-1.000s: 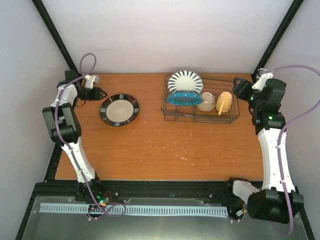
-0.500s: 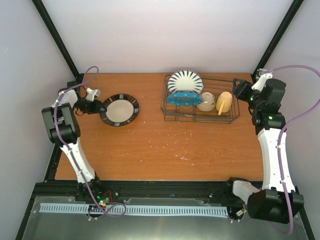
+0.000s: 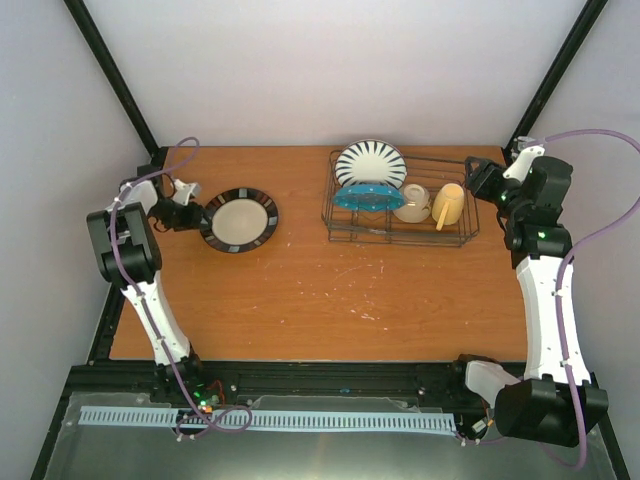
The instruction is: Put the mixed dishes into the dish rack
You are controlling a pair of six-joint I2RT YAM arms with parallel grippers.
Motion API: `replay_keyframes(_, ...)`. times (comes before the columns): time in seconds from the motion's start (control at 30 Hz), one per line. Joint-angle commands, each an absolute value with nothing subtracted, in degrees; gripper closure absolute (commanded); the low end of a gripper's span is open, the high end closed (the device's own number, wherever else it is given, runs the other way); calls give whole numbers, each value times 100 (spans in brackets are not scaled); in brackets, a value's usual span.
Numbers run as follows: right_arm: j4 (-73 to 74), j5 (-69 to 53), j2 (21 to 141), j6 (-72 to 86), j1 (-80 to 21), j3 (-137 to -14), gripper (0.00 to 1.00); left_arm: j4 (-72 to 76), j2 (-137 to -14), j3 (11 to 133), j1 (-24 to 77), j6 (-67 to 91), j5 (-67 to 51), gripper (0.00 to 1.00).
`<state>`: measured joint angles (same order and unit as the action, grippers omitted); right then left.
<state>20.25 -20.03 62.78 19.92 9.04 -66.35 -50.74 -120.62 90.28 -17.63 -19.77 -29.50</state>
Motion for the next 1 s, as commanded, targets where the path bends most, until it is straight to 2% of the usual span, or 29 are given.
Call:
replay_keyframes(0.0,2039,-2063,6343,1958,953,-6832,39,-4984,-12285,9158,-1808,-1871,-2918,54)
replay_keyframes(0.07,2046,-2074,6352,1943,956,-6858,39,-4983,-12374,9170,-1802,-1865,-2971,58)
replay_keyframes(0.17,2064,-2065,6370,1937,958,-6881,39,-4983,-12428,9191,-1797,-1863,-3019,81)
replay_keyframes(0.27,2083,-2085,6380,1938,957,-6897,39,-5019,-12423,9243,-1802,-1870,-2947,98)
replay_keyframes(0.63,1978,-2337,6476,2051,958,-6871,40,-4985,-11843,9618,-1808,-1913,-3132,99)
replay_keyframes(0.97,1356,-3677,6719,2376,896,-6806,43,-3198,-10307,8957,-1773,-1279,-4255,99)
